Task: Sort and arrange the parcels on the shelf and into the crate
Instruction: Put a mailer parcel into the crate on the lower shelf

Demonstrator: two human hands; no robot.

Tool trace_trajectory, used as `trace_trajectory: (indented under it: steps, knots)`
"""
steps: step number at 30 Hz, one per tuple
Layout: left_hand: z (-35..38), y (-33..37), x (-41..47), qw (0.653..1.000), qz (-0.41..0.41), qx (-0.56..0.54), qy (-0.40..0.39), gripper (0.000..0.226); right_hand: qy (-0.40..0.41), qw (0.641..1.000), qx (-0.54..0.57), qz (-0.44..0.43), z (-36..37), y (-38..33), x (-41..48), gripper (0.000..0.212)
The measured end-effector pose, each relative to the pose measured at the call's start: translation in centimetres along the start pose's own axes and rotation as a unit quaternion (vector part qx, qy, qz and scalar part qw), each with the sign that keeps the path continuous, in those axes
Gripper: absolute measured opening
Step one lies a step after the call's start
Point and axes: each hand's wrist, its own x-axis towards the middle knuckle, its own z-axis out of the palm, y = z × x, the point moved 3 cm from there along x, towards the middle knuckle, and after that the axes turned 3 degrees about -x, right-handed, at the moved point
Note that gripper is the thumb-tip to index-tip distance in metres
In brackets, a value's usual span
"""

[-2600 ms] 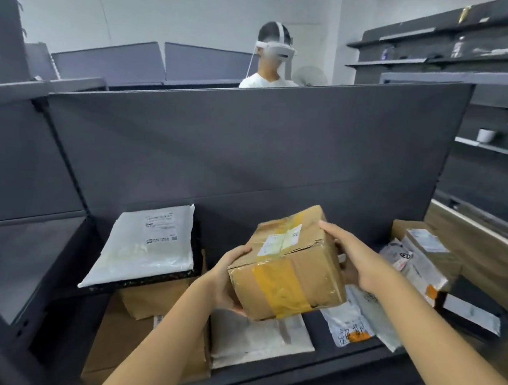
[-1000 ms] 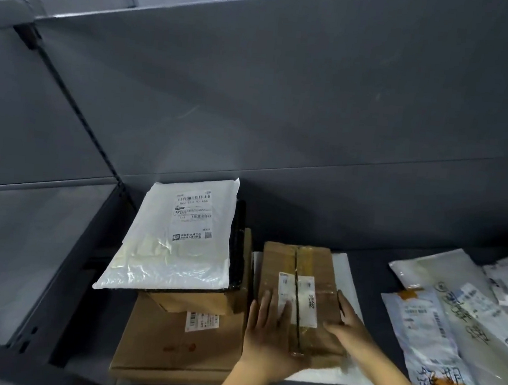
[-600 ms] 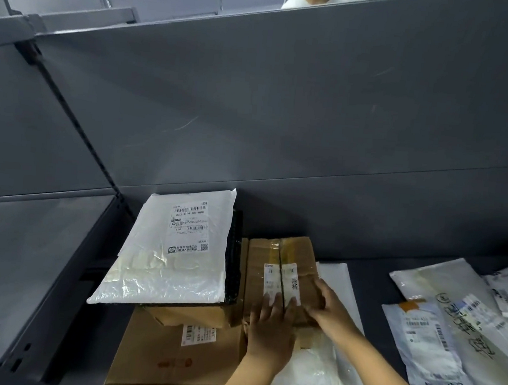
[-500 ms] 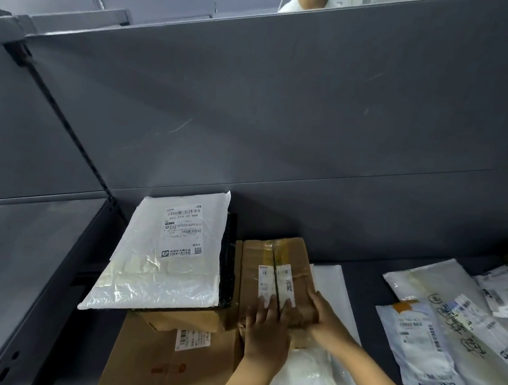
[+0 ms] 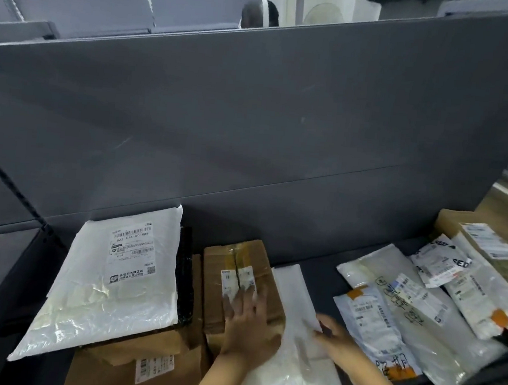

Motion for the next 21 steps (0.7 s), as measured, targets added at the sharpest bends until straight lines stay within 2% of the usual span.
trace_trajectory:
  steps: [2,11,15,21]
  knots:
    - [-0.9,2.5,0.5,0.998,0.058,-0.007,0.035,0.095,0.066,0.997,0.039,0.026,-2.0,1.1,-0.7,0.047]
    - [1.0,11.1,1.5,0.98,0.196,-0.018,-0.015,0.083,0.256,0.951,0.118,0.128,-10.6,7.9,-5.8,0.045]
    - [2.4,13.0,1.1,0.975,0.215,-0.002,-0.053,0.079,0.301,0.921,0.16,0.187,-12.0,11.8,-8.4,0.046]
    - [4.3,14.2,1.2,0.97,0.213,0.013,-0.118,0.078,0.313,0.896,0.226,0.22,-12.0,14.9,-9.1,0.036]
